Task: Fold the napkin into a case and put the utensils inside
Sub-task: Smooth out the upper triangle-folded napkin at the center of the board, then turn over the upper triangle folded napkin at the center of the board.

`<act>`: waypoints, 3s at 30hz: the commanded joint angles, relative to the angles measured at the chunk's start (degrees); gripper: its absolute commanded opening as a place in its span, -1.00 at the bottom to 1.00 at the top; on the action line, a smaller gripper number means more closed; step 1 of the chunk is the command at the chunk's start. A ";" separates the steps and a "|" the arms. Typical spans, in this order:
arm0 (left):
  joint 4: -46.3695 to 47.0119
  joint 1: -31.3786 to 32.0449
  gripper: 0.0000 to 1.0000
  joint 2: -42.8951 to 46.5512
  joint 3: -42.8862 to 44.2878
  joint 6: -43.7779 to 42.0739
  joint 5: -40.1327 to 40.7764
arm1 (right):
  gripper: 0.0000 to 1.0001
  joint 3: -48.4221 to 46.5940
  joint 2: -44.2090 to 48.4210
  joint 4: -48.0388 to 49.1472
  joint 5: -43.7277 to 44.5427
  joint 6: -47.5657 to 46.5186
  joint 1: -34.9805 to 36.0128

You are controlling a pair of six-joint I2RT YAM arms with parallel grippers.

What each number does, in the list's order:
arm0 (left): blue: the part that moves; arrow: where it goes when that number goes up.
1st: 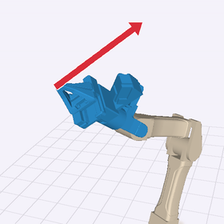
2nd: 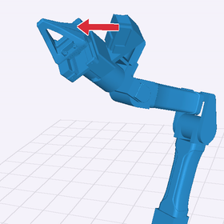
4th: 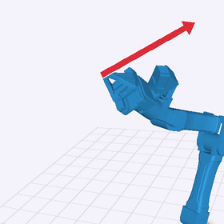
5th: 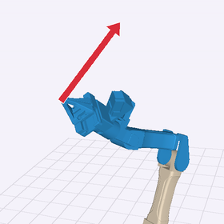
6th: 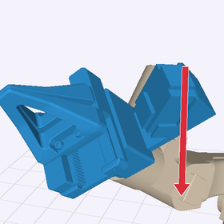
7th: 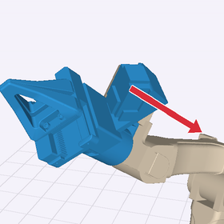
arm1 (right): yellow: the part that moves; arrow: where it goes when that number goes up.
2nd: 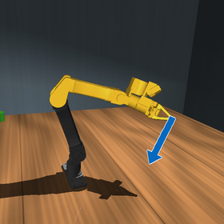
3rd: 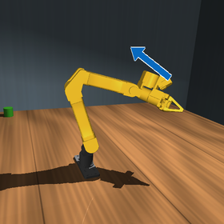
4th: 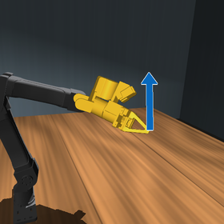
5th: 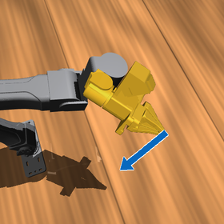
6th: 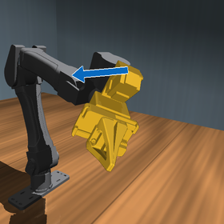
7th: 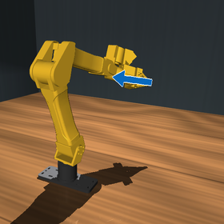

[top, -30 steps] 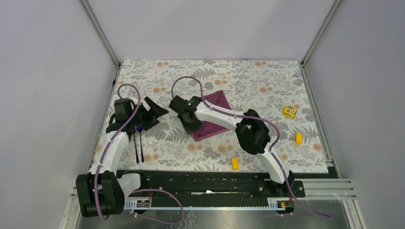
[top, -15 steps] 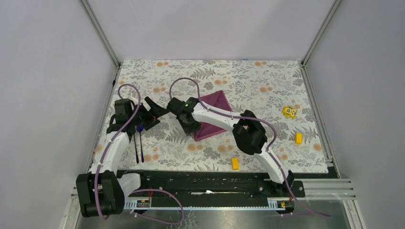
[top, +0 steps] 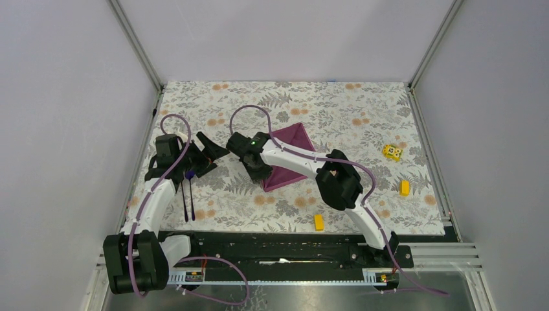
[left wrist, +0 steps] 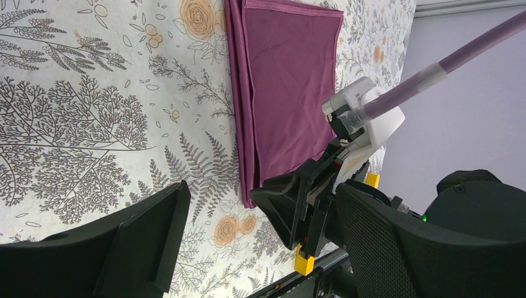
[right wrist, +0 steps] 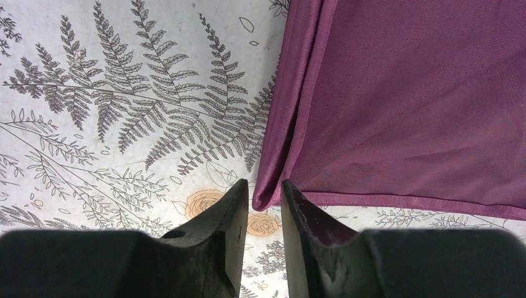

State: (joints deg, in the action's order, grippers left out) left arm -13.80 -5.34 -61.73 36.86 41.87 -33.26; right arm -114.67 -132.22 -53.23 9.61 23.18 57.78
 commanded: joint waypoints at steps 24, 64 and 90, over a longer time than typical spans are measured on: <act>0.64 -0.30 0.86 -0.41 -0.65 -1.67 1.96 | -0.17 7.75 -4.43 7.09 7.61 -0.37 1.40; 47.67 9.39 0.85 -31.19 -8.00 31.50 -5.30 | -1.00 33.32 24.30 26.86 2.35 -1.29 -1.35; 46.75 13.81 0.03 -46.11 1.91 27.22 10.84 | -1.00 35.15 26.03 29.53 -1.99 -2.98 -3.39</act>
State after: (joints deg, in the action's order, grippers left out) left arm 37.80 8.01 -106.72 36.82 73.52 -27.59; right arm -80.16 -109.89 -25.45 8.58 20.80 55.00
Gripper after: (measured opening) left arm 0.529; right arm 0.021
